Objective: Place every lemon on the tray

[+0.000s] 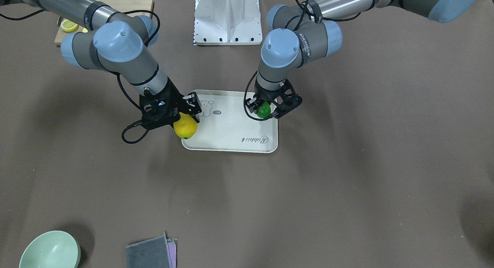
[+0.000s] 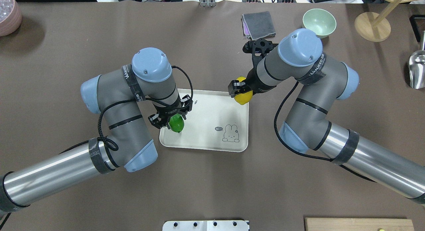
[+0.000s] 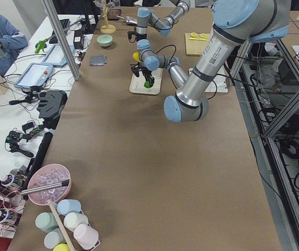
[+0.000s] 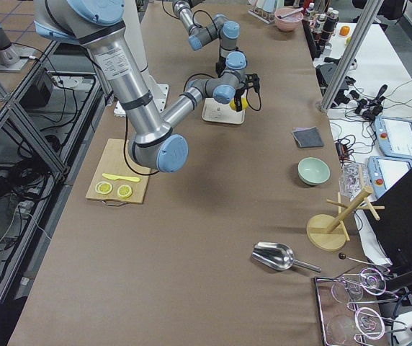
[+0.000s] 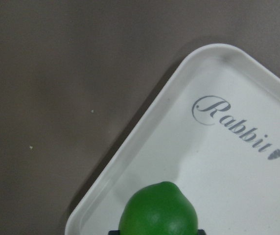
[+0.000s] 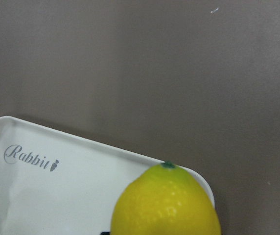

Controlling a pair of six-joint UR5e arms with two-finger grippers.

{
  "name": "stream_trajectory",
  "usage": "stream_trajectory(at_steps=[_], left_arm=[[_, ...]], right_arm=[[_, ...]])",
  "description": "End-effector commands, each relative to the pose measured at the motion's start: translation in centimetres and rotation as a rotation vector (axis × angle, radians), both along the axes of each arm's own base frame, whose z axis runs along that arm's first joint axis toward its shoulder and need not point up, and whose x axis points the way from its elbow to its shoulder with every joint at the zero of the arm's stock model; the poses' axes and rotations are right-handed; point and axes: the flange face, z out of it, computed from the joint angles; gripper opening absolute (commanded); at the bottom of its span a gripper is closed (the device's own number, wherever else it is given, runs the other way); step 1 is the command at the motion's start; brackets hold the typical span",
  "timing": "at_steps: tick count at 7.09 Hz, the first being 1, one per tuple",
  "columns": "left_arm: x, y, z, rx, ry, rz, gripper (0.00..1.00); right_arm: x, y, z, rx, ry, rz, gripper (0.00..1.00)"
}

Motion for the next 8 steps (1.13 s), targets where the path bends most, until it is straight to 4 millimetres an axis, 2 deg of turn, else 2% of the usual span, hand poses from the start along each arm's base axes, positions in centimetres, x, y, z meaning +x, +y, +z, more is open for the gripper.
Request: stream_trajectory(at_steps=[1, 2, 3, 4, 5, 6, 7, 8], left_arm=[[0.5, 0.5, 0.0, -0.034, 0.011, -0.031, 0.98], [0.2, 0.7, 0.0, -0.024, 0.015, -0.024, 0.98], [-0.9, 1.2, 0.8, -0.007, 0.016, -0.004, 0.98], [-2.6, 1.6, 2.0, 0.037, 0.009, 0.034, 0.98], [-5.0, 0.9, 2.9, 0.085, -0.015, 0.073, 0.98], [-8.0, 0.2, 4.1, 0.145, -0.046, 0.129, 0.98], [-11.6, -0.5, 6.6, 0.195, -0.063, 0.173, 0.98], [-15.3, -0.6, 10.8, 0.195, -0.062, 0.217, 0.98]], right_arm=[[-3.9, 1.9, 0.7, 0.008, 0.01, -0.032, 0.0], [-4.8, 1.8, 1.9, 0.007, 0.01, -0.04, 0.0], [-5.7, 2.6, 2.0, 0.009, 0.005, -0.056, 0.0], [-6.1, 2.9, 2.1, -0.016, 0.002, -0.048, 0.0], [-6.2, 2.9, 1.4, -0.032, -0.009, -0.039, 0.0], [-6.5, 3.2, 1.3, -0.054, -0.011, -0.031, 0.99], [-6.5, 3.2, 1.0, -0.055, -0.01, -0.029, 1.0], [-6.5, 3.2, 1.0, -0.054, -0.009, -0.03, 1.0]])
